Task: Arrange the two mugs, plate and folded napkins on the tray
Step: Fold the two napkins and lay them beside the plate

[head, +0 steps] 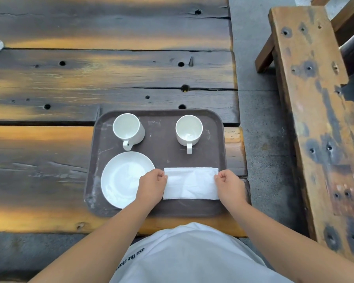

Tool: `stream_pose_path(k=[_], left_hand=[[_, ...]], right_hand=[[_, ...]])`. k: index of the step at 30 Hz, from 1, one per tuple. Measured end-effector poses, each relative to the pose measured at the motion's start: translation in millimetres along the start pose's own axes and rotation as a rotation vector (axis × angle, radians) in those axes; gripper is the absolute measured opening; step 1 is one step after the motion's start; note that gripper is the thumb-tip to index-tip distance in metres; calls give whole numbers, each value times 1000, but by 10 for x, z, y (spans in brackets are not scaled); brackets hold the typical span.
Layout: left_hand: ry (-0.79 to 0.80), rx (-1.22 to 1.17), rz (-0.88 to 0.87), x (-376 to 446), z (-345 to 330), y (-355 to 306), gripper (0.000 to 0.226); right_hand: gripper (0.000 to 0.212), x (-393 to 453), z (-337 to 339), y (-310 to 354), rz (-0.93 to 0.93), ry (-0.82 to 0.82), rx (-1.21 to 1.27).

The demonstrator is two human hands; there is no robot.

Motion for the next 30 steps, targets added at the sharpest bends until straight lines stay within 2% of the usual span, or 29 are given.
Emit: stream_pose_path(k=[9, 14, 19, 25, 30], left_hand=[[-57, 37, 23, -20, -16, -10, 22], [-89, 41, -5, -42, -28, -15, 16], [-168, 280, -54, -25, -17, -77, 20], [-211, 388, -112, 40, -6, -92, 23], [-281, 442, -93, 68, -10, -25, 16]], right_hand=[[16, -1, 45, 42, 96, -65, -264], [17, 45, 46, 69, 116, -91, -273], [18, 93, 23, 55, 79, -79, -264], [19, 119, 29, 41, 29, -74, -252], [19, 134, 39, 40, 25, -80, -222]])
Point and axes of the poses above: each hand's wrist, its own x-axis towards the middle knuckle, its own z-axis out of the back of the hand, y = z × x, the point moved 4 cm from there along x, towards the middle knuckle, and after that the axes turned 1 degree about -z, right-handed, at the moved point
